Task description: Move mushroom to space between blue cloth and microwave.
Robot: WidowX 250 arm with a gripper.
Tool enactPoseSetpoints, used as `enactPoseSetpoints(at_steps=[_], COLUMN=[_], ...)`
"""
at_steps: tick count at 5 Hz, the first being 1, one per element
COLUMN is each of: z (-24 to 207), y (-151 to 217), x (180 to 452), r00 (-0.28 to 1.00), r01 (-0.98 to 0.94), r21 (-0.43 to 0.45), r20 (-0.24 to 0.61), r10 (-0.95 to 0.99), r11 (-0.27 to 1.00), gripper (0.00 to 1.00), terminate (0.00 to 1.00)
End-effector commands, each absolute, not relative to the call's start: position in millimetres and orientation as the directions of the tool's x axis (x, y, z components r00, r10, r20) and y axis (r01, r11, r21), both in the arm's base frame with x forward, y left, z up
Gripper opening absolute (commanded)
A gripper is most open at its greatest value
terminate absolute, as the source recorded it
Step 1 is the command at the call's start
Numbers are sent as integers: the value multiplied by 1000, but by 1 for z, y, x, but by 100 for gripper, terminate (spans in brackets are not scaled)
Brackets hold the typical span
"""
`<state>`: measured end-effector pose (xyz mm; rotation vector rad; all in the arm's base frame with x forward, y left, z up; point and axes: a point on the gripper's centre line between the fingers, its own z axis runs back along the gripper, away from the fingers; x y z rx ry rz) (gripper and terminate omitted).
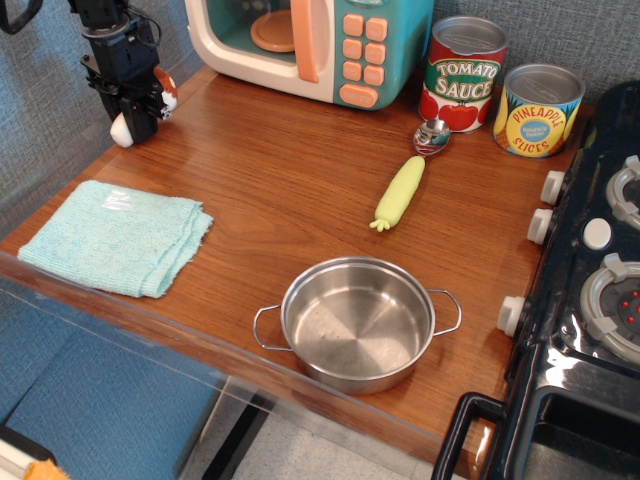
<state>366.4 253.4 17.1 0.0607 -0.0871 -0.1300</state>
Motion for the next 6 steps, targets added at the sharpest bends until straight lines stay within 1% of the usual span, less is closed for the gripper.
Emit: enactPoseSetpoints(at_steps=[1,2,3,4,5,6], z=[64,70,67,68,77,107], y=[217,200,203,209,201,190], x=[380,378,376,371,374,373], r00=[972,987,999,997,995,981], r01=[182,129,22,-71,-18,20], r21=[147,170,187,185,158,126], r20=[121,77,44,53,101,188], r10=[-200,-143,-31,62,2,-44], r11=[972,977,982,980,987,992], gripper=[0,0,0,100,100,100], terminate=[0,0,0,0,0,0])
